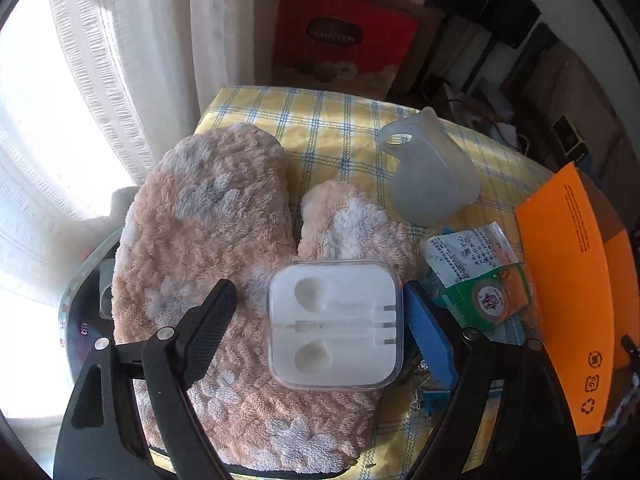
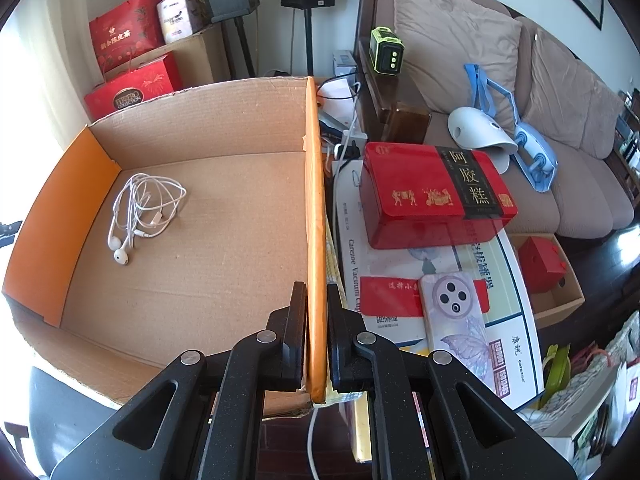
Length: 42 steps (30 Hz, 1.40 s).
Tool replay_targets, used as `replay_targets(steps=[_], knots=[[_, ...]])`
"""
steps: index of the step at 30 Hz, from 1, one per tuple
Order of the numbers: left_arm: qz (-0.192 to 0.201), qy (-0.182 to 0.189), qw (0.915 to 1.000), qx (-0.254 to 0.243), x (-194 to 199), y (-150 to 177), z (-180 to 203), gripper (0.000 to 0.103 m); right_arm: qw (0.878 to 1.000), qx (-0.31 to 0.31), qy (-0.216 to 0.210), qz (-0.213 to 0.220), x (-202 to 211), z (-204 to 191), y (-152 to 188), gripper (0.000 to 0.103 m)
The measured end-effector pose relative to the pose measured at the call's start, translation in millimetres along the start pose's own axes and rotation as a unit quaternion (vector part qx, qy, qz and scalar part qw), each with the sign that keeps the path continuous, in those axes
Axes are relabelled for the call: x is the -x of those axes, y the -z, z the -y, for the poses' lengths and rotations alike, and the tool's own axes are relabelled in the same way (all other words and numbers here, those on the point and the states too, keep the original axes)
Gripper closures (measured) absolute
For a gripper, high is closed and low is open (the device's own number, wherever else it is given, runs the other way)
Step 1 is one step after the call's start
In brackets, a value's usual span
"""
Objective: Organize objects
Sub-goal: 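Return the left tool to the table and grasp the clear earphone case, then carry the clear case into the box and release it beside the earphones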
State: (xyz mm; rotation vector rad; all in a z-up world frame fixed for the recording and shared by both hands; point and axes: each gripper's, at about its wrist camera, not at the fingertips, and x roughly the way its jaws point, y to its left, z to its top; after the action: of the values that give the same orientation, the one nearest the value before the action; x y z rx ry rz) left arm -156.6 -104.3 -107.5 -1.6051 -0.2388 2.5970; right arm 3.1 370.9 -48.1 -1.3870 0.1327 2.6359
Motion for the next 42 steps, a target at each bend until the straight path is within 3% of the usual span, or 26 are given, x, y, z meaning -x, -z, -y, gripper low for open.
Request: replay_targets(steps=[6,12,19,28,42], knots=[[-0.003,0.01,0.9999,0.006,0.6,1.3,0.1,0.043,1.0,0.002,0.001,0.0,-0.1,-0.2,-0.1,0.095],[0.016,-0.001,0.9999,0.004,19.4,-0.2,1.7,0.044,1.0,0.002,0.003,0.0,-0.9,-0.4,0.0,0.095],[0.053,0.028,0.9979,-0.023,66.0,-6.8,26.4,0.044,1.0,0.007,0.003,0.001,-2.5,-0.1,-1.1,0.095],[0.054,0.111,0.9872,-0.102,107.1,-7.1,109.2,0.044,1.0,0.005,0.0,0.001,-3.1,1.2,-1.7,0.095],[0.022,0.147,0.9678,-0.203,101.1,22.6,226.2,0.044,1.0,0.0,-0.006,-0.001,-3.1,2.8,-3.1,0.095]])
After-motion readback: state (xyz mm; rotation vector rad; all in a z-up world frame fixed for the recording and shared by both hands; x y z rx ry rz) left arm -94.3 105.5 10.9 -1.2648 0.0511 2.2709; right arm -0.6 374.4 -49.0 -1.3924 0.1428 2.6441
